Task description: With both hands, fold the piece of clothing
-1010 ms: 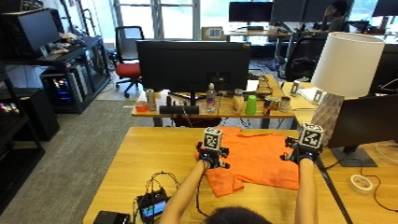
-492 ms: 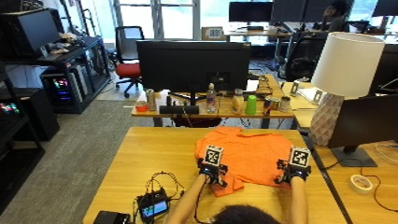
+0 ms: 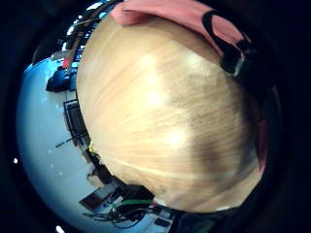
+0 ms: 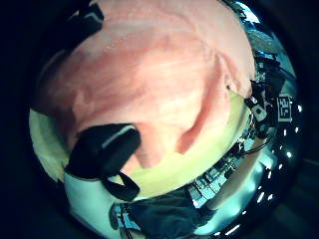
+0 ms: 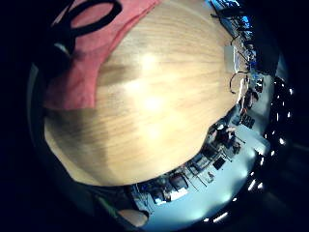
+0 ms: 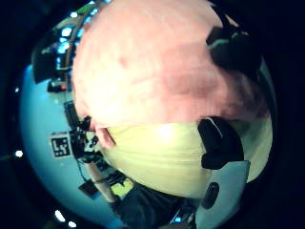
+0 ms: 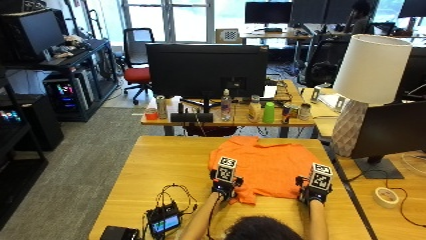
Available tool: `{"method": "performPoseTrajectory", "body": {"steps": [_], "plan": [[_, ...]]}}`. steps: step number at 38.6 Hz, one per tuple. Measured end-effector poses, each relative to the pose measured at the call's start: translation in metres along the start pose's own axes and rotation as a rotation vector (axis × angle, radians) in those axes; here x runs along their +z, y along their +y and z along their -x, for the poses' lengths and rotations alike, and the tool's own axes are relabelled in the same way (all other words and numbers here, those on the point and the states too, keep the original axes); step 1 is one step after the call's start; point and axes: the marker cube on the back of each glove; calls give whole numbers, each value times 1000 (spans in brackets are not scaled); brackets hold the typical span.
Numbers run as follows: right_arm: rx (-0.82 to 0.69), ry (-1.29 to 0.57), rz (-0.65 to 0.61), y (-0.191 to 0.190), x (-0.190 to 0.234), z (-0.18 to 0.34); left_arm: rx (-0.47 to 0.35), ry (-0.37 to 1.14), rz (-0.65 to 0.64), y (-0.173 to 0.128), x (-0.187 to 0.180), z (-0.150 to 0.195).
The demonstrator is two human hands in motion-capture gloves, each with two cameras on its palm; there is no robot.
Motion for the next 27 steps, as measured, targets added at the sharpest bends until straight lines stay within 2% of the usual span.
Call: {"method": "performPoseTrajectory", "body": {"steps": [6, 11, 16, 19, 24, 27], "plan": [[17, 9, -128, -3, 1, -1, -24, -77, -190, -3, -7, 1], [6, 44, -217, -38, 11, -5, -1, -143, -347, -14, -11, -3], [7, 84, -168, -2, -5, 4, 28, -176, -379, -17, -13, -6], [1, 108, -76, 1, -7, 4, 36, -193, -286, -12, -15, -3], [-23, 158, 67, 8, -16, 5, 41, -182, 37, 13, -23, 5], [-65, 191, 108, 15, -25, 9, 42, -166, 200, 31, -37, 9]]}}
